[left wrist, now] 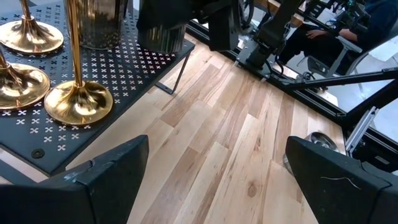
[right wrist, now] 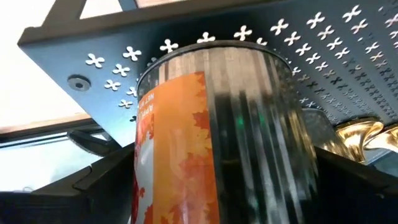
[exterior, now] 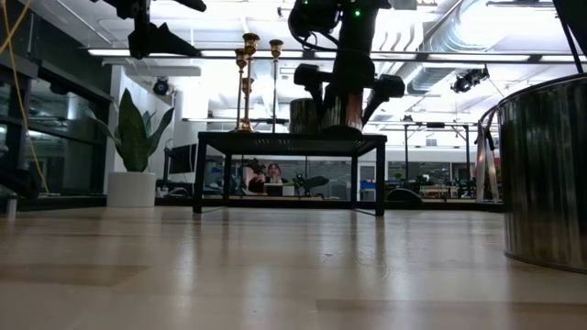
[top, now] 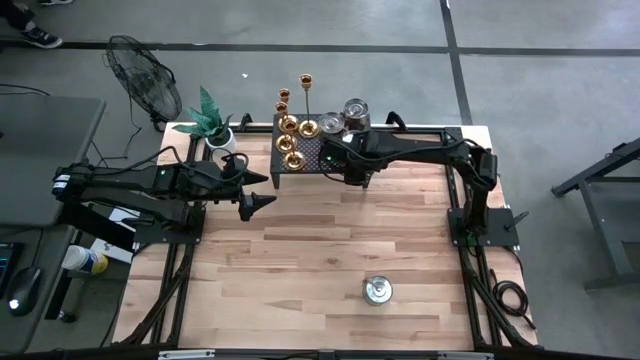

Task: Pick & Place candle stick holders
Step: Put the orange scented candle on the shelf

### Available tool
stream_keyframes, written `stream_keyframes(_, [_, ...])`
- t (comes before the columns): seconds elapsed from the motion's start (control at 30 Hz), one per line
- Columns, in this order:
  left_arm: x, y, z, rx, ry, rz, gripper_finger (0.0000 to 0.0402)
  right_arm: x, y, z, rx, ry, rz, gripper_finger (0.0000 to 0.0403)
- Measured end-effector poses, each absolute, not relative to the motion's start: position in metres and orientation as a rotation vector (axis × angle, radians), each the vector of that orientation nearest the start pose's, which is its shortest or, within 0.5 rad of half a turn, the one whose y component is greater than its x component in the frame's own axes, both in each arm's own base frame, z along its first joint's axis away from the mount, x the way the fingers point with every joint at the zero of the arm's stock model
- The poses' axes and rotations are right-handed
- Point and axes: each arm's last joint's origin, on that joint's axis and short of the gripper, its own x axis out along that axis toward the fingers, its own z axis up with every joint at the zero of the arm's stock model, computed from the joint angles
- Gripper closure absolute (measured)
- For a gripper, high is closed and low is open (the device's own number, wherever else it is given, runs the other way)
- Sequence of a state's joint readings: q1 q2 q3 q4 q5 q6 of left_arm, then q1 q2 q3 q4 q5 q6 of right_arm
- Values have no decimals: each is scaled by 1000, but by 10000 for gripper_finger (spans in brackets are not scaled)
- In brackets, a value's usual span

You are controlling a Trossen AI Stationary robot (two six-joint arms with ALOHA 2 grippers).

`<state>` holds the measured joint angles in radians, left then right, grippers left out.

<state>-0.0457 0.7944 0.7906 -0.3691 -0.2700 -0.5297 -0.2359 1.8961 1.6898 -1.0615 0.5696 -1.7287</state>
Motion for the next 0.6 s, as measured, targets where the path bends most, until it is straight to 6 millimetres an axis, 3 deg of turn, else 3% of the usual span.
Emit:
stream_keyframes(0.4, [169,0,316,-463,301,313,27,365,-111,273,-1591,1647,598,29])
stream_keyframes(0.6, [169,0,316,-463,301,313,27,359,-112,271,-1652,1716,729,29])
